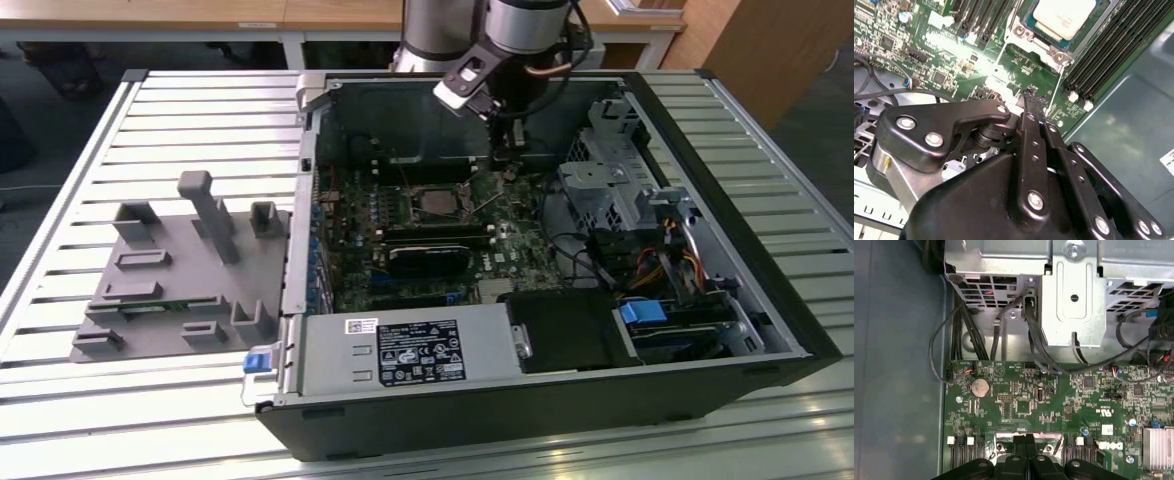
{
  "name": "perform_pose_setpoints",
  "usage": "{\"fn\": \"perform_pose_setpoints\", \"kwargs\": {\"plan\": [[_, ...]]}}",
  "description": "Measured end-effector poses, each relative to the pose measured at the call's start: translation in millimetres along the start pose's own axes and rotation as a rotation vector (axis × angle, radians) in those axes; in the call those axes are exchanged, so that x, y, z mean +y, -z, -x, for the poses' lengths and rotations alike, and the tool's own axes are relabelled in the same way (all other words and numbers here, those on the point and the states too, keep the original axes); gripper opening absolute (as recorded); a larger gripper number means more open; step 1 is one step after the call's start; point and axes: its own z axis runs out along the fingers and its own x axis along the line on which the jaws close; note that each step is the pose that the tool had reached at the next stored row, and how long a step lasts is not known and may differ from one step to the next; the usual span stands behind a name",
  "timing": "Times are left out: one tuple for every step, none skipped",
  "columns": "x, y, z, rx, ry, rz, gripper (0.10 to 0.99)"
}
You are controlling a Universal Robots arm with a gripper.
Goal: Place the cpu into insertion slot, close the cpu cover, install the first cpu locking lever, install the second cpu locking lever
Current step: 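Close the cpu cover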
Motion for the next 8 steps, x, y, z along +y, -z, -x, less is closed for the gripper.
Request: {"fn": "perform_pose_setpoints", "kwargs": {"plan": [[1.3,-0.3,0.0,0.0002,0.003,0.000,0.122],[3.2,-0.7,0.0,0.0002,0.004,0.000,0.122],[5.1,-1.2,0.0,0.0003,0.004,0.000,0.122],[6.7,-1.7,0.0,0.0004,0.004,0.000,0.122],[7.8,-2.1,0.0,0.0003,0.004,0.000,0.122],[9.1,-2.5,0.0,0.0002,0.004,0.000,0.122],[10.2,-2.8,0.1,0.0001,0.004,0.000,0.122],[11.2,-3.0,0.1,0.0002,0.004,0.000,0.122]]}}
